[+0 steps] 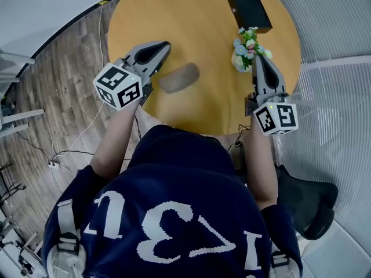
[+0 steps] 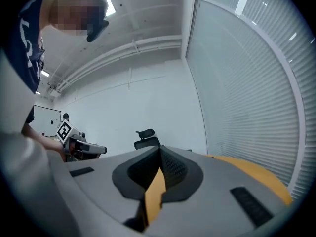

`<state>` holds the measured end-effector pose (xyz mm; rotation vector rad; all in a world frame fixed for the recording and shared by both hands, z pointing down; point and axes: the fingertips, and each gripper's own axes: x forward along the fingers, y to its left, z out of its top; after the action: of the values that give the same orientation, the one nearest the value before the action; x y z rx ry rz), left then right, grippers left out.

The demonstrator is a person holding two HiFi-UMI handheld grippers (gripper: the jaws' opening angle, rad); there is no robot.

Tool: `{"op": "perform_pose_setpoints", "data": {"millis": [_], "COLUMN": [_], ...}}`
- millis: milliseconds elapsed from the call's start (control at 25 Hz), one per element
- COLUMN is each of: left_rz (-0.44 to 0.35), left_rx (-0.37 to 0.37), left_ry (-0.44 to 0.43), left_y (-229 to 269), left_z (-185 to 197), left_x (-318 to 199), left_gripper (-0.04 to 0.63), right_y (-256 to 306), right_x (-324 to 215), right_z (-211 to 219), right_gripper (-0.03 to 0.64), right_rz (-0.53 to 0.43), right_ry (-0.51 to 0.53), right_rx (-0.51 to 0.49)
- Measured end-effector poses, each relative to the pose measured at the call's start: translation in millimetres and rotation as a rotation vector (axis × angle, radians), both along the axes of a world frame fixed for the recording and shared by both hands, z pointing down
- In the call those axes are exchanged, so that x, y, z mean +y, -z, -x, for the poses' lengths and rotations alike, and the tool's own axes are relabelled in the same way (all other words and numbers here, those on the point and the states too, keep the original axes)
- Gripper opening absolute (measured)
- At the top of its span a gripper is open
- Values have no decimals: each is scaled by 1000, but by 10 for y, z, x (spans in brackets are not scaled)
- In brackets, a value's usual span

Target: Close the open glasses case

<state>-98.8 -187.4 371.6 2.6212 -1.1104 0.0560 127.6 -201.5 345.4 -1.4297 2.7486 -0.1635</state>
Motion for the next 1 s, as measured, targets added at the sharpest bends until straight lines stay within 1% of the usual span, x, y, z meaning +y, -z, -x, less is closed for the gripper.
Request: {"op": "perform_pose_setpoints", "data": {"millis": [80,160,320,440,600,720,1000], "left_rz": [1,-20,-115,-189,-246,-266,-275], "left_rx": [39,64,40,21,15,29,61], "left_ry": [4,10,67,84,95,107,125], "left_y": [140,286,538,731,913,990,1037], "left_z": [-18,-31,-1,3,0,35,105], "left_x": [-28,-48,-83,-81,-66,-44,-18], "left_gripper": [18,18,18,18,18,18,18], "right_y": [177,306,520,680,828,894,950], "right_x": [72,144,261,308,350,380,413], "right_z": [-120,-219,-304,-291,-258,-211,-190], "right_gripper": [25,25,25,23,23,23,23], "right_rz": [-30,-48,-85,-121,-150,-161,-169], "right_ry": [-29,-56,-77,-84,-92,-89,-103], "right_rx": [-9,-16,-28,-12,1,8,11]}}
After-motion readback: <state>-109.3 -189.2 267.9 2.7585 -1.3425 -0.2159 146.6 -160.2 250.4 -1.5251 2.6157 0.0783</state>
